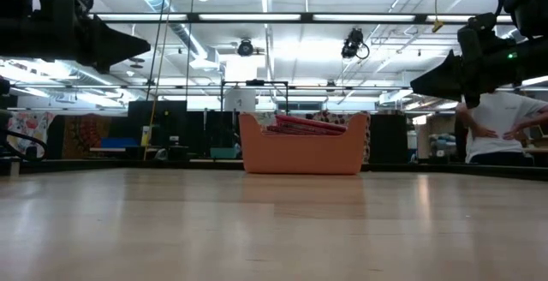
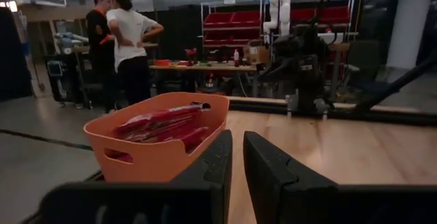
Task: Sort popcorn bags into baskets
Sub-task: Return to Home Position
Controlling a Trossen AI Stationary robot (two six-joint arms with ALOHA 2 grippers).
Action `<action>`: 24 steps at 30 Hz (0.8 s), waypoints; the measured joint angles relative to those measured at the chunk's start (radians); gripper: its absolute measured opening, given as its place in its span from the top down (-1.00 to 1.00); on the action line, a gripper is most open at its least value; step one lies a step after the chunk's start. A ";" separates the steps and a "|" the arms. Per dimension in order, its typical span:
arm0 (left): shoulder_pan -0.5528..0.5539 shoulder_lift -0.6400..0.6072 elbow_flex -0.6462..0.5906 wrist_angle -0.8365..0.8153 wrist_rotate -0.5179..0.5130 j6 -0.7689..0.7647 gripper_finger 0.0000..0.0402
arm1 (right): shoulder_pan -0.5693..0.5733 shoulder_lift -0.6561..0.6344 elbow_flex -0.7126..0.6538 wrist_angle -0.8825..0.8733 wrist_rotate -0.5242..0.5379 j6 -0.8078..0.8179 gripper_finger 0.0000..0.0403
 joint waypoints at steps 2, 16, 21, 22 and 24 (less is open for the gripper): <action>0.000 0.000 0.000 -0.008 0.000 -0.042 0.78 | 0.000 0.000 0.000 0.000 0.000 0.000 0.40; 0.000 0.015 0.000 -0.040 0.009 -0.189 0.78 | 0.000 0.000 0.000 0.000 0.000 0.000 0.40; 0.000 0.015 0.000 -0.039 0.008 -0.189 0.78 | 0.000 0.000 0.000 0.000 0.000 0.000 0.40; 0.000 0.015 0.000 -0.039 0.008 -0.189 0.78 | 0.000 0.000 0.000 0.000 0.000 0.000 0.40; 0.000 0.015 -0.001 -0.038 0.008 -0.189 0.78 | 0.000 0.000 0.000 0.000 0.000 0.000 0.40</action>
